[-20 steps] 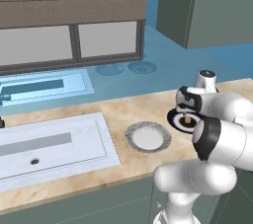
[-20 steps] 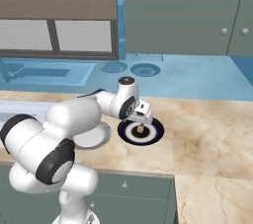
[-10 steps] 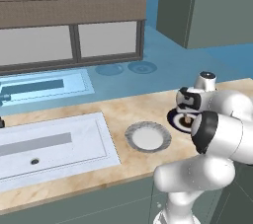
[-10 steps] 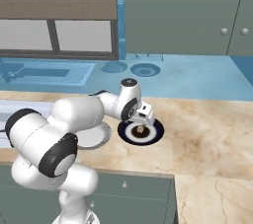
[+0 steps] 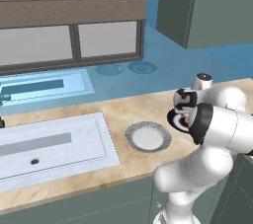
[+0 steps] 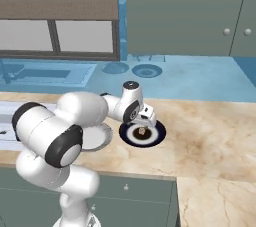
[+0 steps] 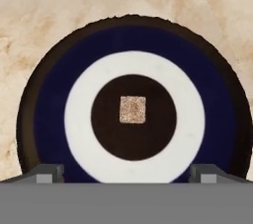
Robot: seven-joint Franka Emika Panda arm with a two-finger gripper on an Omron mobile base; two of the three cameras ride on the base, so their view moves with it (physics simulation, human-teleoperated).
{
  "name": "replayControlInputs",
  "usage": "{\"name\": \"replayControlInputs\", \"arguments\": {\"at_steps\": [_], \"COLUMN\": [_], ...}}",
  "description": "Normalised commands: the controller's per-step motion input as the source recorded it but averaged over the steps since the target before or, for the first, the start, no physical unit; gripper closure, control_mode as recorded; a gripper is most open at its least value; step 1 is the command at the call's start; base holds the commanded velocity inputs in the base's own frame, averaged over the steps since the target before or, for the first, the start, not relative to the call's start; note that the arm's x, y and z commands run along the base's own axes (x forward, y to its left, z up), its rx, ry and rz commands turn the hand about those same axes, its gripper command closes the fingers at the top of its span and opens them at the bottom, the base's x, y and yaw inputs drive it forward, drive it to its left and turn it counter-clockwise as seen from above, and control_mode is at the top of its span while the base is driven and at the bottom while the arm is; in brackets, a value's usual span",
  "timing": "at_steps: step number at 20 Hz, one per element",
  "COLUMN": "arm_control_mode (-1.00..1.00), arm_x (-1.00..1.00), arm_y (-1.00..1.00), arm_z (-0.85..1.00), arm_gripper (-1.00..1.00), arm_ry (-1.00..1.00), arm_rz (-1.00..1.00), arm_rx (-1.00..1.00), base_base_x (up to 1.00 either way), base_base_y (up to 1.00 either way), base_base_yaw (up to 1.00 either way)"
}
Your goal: Move the dessert items from the plate to the tray.
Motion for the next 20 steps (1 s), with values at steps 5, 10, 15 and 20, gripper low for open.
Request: {"name": "replayControlInputs", "arguments": {"at_steps": [5, 10, 15, 20], "arm_control_mode": [-1.00, -1.00, -1.00, -1.00], "arm_x": [0.19, 0.17, 0.05, 0.00], "arm_y": [-0.01, -0.09, -0.10, -0.03], "arm_z": [-0.07, -0.09, -0.15, -0.20], "arm_gripper": [-1.00, -1.00, -1.00, -1.00], "arm_ry": [0.00, 0.00, 0.00, 0.00], "arm_rz": [0.00, 0.00, 0.00, 0.00], "arm_rx": [0.00, 0.00, 0.00, 0.00], "base_base_x": [0.00, 0.00, 0.00, 0.00], "base_base_y": [0.00, 0.00, 0.00, 0.00], "base_base_yaw": [0.00, 0.00, 0.00, 0.00]}}
